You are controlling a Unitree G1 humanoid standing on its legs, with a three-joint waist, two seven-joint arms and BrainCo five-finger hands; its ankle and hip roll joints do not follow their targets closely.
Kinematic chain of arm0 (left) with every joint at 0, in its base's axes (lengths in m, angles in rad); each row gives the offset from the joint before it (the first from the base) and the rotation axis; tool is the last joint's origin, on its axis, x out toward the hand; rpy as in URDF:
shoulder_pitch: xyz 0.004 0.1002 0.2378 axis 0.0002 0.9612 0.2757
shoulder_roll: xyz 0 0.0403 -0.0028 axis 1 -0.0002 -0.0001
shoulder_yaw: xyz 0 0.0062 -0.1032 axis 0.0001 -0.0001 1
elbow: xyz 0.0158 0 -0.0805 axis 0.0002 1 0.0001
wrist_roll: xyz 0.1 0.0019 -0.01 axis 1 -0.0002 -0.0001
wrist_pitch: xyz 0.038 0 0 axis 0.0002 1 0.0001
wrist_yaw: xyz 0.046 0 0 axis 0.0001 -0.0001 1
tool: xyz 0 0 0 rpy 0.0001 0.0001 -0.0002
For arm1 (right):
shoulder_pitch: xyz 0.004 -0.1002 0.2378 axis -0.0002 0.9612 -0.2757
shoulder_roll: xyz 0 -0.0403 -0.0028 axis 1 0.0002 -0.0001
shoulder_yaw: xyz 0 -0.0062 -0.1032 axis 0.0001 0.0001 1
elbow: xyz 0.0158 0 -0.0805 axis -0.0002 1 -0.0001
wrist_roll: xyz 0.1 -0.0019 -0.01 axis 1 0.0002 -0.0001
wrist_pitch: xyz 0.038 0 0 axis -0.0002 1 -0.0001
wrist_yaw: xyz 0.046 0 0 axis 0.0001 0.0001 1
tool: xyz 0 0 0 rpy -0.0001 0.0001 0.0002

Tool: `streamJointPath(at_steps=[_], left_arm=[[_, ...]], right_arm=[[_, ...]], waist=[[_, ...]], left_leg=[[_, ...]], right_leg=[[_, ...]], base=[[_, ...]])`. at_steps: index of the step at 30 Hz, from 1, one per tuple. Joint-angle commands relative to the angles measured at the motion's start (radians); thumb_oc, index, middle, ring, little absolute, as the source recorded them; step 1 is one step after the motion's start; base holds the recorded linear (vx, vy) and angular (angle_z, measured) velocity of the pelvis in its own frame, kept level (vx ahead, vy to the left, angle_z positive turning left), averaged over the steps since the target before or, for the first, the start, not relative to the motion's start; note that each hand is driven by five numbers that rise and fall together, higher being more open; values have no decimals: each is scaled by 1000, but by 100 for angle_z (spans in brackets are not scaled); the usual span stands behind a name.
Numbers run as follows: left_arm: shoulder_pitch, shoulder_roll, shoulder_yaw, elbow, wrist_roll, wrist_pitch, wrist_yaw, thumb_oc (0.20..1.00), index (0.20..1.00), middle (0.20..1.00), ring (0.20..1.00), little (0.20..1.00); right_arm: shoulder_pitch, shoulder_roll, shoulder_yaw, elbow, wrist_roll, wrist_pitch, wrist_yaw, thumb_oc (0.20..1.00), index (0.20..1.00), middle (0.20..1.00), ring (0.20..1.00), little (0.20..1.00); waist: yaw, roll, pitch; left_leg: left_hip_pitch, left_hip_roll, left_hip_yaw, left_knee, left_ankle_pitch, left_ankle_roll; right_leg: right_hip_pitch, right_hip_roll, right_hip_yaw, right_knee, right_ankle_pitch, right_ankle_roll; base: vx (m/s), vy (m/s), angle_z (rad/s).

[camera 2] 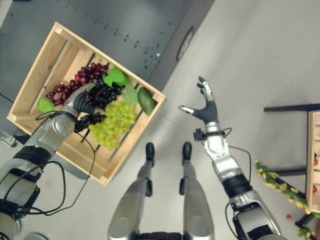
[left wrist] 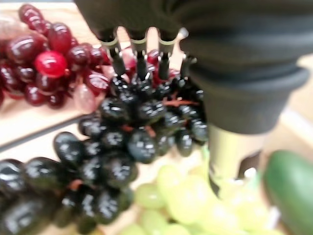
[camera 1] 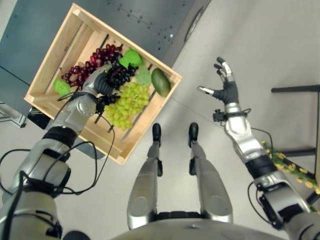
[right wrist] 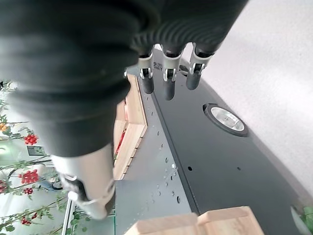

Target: Pick up the fruits from the basket on one side to the basket on the other side

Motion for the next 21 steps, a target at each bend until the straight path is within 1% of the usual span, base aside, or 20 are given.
streamJointPath(at_steps=[1,3,4,5,6,9,11,13,16,18,21], left_arm=[[-76,54,-21,82,102,30,-6,1000,1000,1000,1000,1000],[-86,62,-24,76,112,33,2,1000,1000,1000,1000,1000],[-111,84,-45,83,152,43,16,1000,1000,1000,1000,1000],[-113,83,-46,84,152,43,17,1000,1000,1000,1000,1000],[-137,108,-67,95,183,47,30,1000,1000,1000,1000,1000],[-153,106,-51,100,144,45,40,1000,1000,1000,1000,1000],[-156,112,-48,93,142,47,42,1000,1000,1000,1000,1000],[-175,127,-67,87,182,51,52,1000,1000,1000,1000,1000],[-188,123,-75,100,187,55,61,1000,1000,1000,1000,1000],[-181,120,-42,81,156,53,73,1000,1000,1000,1000,1000],[-146,146,28,-13,121,42,108,1000,1000,1000,1000,1000]], right_arm=[[-6,12,-35,-74,-16,-75,-19,1000,1000,1000,1000,1000],[-3,14,-37,-76,-13,-79,-18,1000,1000,1000,1000,1000],[8,16,-35,-75,-3,-87,-15,1000,1000,1000,1000,1000],[7,17,-36,-75,-3,-87,-14,1000,1000,1000,1000,1000],[16,20,-32,-73,8,-94,-11,1000,1000,1000,1000,1000],[26,24,-28,-64,18,-96,-8,1000,1000,1000,1000,1000],[26,25,-28,-62,20,-96,-7,1000,1000,1000,1000,1000],[32,23,-28,-60,17,-100,-6,1000,1000,1000,1000,1000],[33,23,-21,-58,16,-102,-6,1000,1000,1000,1000,1000],[41,26,-30,-56,18,-102,-7,1000,1000,1000,1000,1000],[53,23,-41,-57,12,-103,-8,1000,1000,1000,1000,1000]], waist=[[-13,-29,-9],[-12,-28,-9],[-11,-24,-9],[-11,-24,-9],[-12,-20,-9],[-10,-18,-9],[-9,-17,-9],[-10,-19,-9],[-12,-19,-9],[-8,-16,-9],[4,-11,-9]], left_leg=[[-47,7,3,171,-112,-45],[-53,7,2,170,-111,-45],[-62,6,-1,168,-110,-46],[-63,6,-1,168,-110,-46],[-71,5,-4,168,-111,-45],[-77,2,-8,167,-111,-46],[-79,1,-9,168,-112,-46],[-84,0,-9,168,-114,-45],[-88,-1,-10,165,-113,-44],[-81,-3,-12,158,-112,-44],[-73,-4,-12,156,-115,-44]], right_leg=[[-85,-94,44,166,-72,146],[-91,-94,43,167,-71,147],[-99,-95,39,166,-73,148],[-100,-96,39,166,-73,148],[-107,-96,37,169,-74,148],[-116,-98,34,170,-74,148],[-118,-99,33,171,-74,148],[-122,-100,33,167,-72,149],[-126,-100,33,162,-70,149],[-119,-101,31,156,-70,150],[-111,-102,31,152,-70,149]], base=[[0,0,0],[0,0,0],[0,0,0],[0,0,0],[0,0,0],[0,0,0],[0,0,0],[0,0,0],[0,0,0],[16,-1,0],[0,0,0]])
